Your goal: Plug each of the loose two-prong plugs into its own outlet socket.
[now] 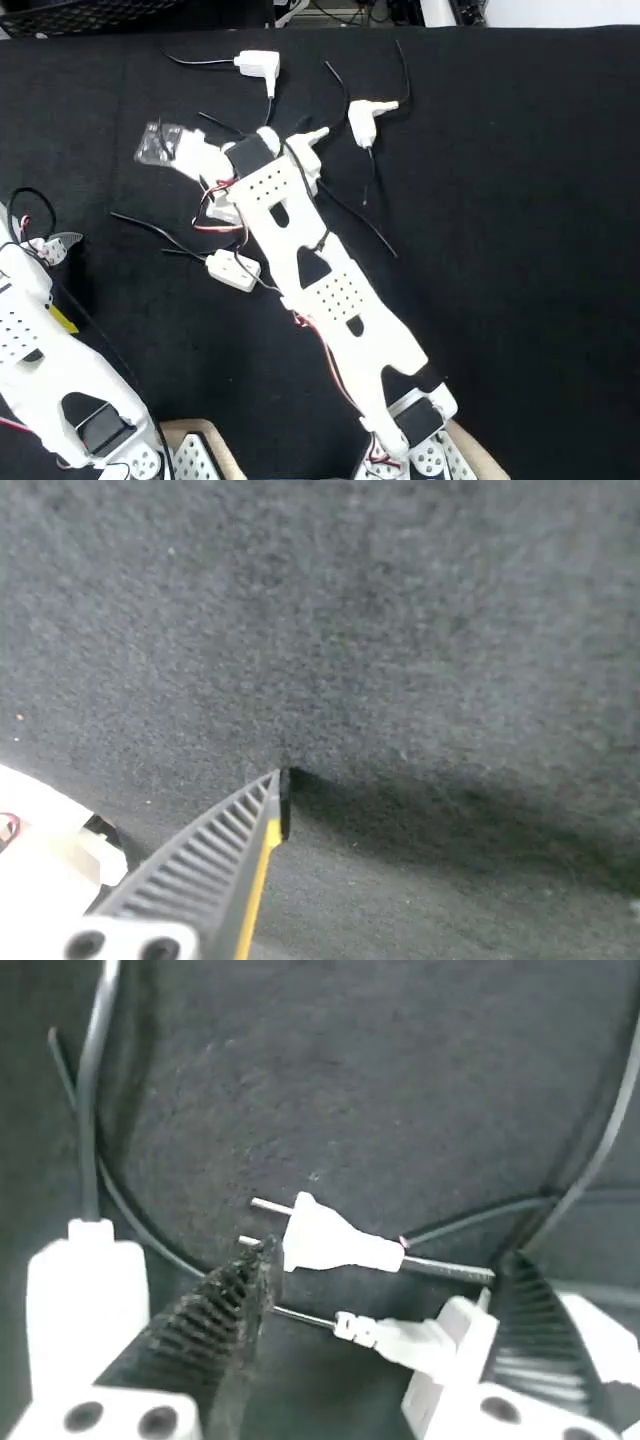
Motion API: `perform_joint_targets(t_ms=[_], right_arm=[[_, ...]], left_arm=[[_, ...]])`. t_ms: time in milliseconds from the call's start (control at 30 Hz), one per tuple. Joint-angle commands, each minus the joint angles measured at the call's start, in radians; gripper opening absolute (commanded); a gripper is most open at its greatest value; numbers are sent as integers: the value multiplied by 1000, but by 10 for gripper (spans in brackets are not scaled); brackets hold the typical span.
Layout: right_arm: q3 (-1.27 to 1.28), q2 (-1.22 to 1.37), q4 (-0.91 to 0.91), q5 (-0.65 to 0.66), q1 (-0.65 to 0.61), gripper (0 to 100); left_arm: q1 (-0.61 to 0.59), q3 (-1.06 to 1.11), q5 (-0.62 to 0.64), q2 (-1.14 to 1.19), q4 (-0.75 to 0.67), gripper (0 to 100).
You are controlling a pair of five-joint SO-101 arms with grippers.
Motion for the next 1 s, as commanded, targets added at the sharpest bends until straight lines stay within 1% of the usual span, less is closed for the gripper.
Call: perform_joint_targets(t_ms=[0, 100, 167, 367, 467, 600, 733, 867, 967], right_arm=[[-15, -87, 25, -137, -12, 292], [10, -82, 12, -305, -25, 290], [36, -81, 11, -443, -41, 290], [85, -81, -28, -968, -55, 290], [70, -85, -60, -1140, -54, 289], [36, -81, -106, -1281, -52, 289], [56, -79, -198, -1361, -32, 289], [125, -79, -310, -1384, 8, 289], [186, -79, -350, -1384, 37, 289]], left_arm=[[-13, 24, 5, -3, 15, 623], [-13, 24, 6, -3, 15, 623], [-13, 24, 6, -3, 15, 623], [-13, 24, 6, -3, 15, 623], [-13, 24, 6, -3, 17, 623], [-13, 25, 6, -2, 17, 623], [-12, 25, 5, -2, 29, 623], [-12, 25, 3, -2, 29, 623], [-12, 25, 3, -2, 29, 623]])
